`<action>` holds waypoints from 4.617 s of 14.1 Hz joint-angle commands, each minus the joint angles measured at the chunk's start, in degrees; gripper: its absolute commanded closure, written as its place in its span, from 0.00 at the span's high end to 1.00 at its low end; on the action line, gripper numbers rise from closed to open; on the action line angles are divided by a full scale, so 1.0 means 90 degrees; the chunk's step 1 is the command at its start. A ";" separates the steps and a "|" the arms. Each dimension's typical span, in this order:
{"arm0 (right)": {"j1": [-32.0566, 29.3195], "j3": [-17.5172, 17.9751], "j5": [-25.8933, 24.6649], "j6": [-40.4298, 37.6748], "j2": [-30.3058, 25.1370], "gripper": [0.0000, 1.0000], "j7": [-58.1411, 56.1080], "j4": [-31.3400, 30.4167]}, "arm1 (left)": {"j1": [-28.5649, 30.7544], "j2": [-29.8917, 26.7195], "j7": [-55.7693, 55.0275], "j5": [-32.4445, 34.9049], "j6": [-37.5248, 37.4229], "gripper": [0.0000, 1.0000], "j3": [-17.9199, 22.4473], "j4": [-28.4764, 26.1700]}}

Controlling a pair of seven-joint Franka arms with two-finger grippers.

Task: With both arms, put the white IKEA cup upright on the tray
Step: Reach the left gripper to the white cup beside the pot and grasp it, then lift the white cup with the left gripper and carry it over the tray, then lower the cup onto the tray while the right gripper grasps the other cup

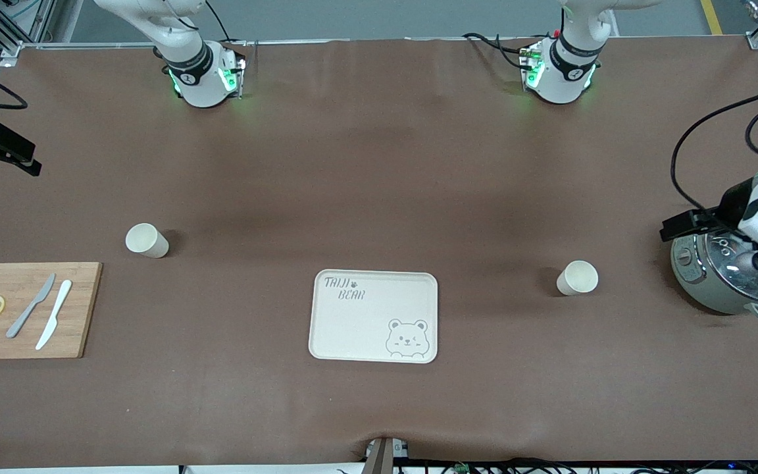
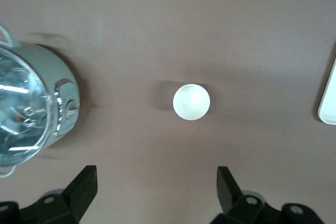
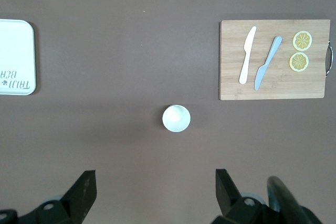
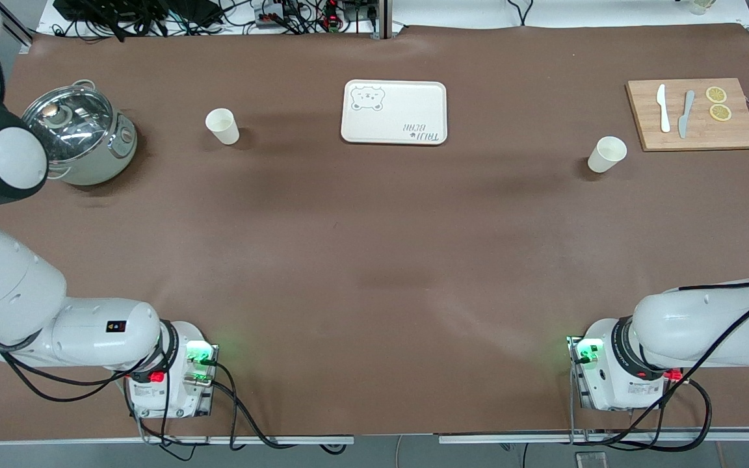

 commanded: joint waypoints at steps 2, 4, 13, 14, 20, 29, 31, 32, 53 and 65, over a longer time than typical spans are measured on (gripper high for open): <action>-0.0057 0.0060 -0.0047 -0.0019 0.0030 1.00 -0.0043 0.0062 | 0.0029 -0.0152 -0.0066 -0.0107 0.1090 1.00 -0.0084 -0.0979; -0.0067 0.0070 -0.0047 -0.0019 0.0030 1.00 -0.0043 0.0062 | 0.0010 0.0002 -0.0076 -0.0098 0.1674 1.00 -0.0113 -0.1301; -0.0057 0.0070 -0.0047 -0.0019 0.0040 1.00 -0.0043 0.0052 | 0.0039 0.0979 -0.0047 -0.0078 0.3699 0.96 -0.0113 -0.2612; -0.0057 0.0070 -0.0047 -0.0019 0.0040 1.00 -0.0043 0.0061 | 0.0049 0.1086 -0.0027 -0.0078 0.3709 0.91 -0.0113 -0.2583; -0.0057 0.0070 -0.0047 -0.0029 0.0069 1.00 -0.0043 0.0052 | -0.0029 0.1585 0.0032 -0.0098 0.3738 0.59 -0.0123 -0.2212; -0.0067 0.0070 -0.0047 -0.0097 0.0069 1.00 -0.0053 0.0061 | -0.0019 0.2035 -0.0007 -0.0331 0.3739 0.00 -0.0347 -0.1578; -0.0076 0.0070 -0.0047 -0.0107 0.0079 1.00 -0.0043 0.0052 | -0.0019 0.1986 -0.0007 -0.0342 0.3709 0.00 -0.0396 -0.1557; -0.0086 0.0070 -0.0047 -0.0107 0.0079 1.00 -0.0053 0.0061 | 0.0000 0.1957 -0.0007 -0.0342 0.3651 0.00 -0.0532 -0.1509; -0.0818 0.0060 -0.0144 0.1256 0.1671 1.00 -0.0150 -0.1437 | -0.2605 0.3742 -0.4674 -0.0283 0.4164 0.00 -0.0886 0.1402; -0.1111 0.0080 -0.0134 0.4422 0.1612 0.75 -0.0170 -0.4282 | -0.3242 0.3608 -0.4773 -0.0030 0.4023 1.00 -0.0309 0.1323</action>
